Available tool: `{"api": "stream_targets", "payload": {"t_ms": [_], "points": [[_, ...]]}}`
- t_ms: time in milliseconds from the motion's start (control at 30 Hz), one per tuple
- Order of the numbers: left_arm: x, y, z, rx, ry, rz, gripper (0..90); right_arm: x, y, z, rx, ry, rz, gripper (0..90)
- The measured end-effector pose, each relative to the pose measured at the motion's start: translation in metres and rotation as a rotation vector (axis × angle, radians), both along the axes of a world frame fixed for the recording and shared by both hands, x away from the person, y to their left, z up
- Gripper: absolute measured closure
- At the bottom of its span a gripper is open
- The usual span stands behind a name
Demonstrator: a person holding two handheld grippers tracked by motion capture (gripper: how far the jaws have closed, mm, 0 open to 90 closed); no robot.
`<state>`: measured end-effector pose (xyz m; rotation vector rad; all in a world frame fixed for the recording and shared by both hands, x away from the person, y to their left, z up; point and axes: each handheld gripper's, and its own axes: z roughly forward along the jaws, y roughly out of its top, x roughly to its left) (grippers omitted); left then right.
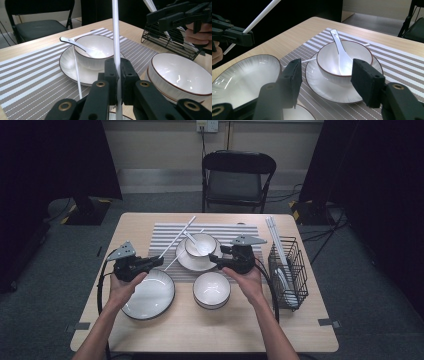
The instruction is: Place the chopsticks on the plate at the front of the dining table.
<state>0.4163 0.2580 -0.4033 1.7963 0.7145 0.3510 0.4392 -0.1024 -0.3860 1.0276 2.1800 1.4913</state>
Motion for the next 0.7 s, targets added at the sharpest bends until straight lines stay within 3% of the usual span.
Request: {"api": "stream_targets", "payload": {"t_ms": [233,367,533,700], "points": [[0.006,0.005,0.0,0.006,0.006,0.02,86.1,-0.001,-0.007,-0.013,-0.03,0.029,-0.023,40.8],[0.01,0.008,0.003,-0.006,0.007,0.023,86.1,-0.001,-0.008,-0.017,-0.023,0.025,-0.034,40.7],[0.016,0.008,0.006,-0.01,0.012,0.023,86.1,0.003,-0.012,-0.02,-0.069,0.015,-0.07,39.8],[0.022,0.009,0.01,-0.01,0.011,0.029,86.1,0.005,-0.016,-0.026,-0.082,0.024,-0.098,38.3]]}}
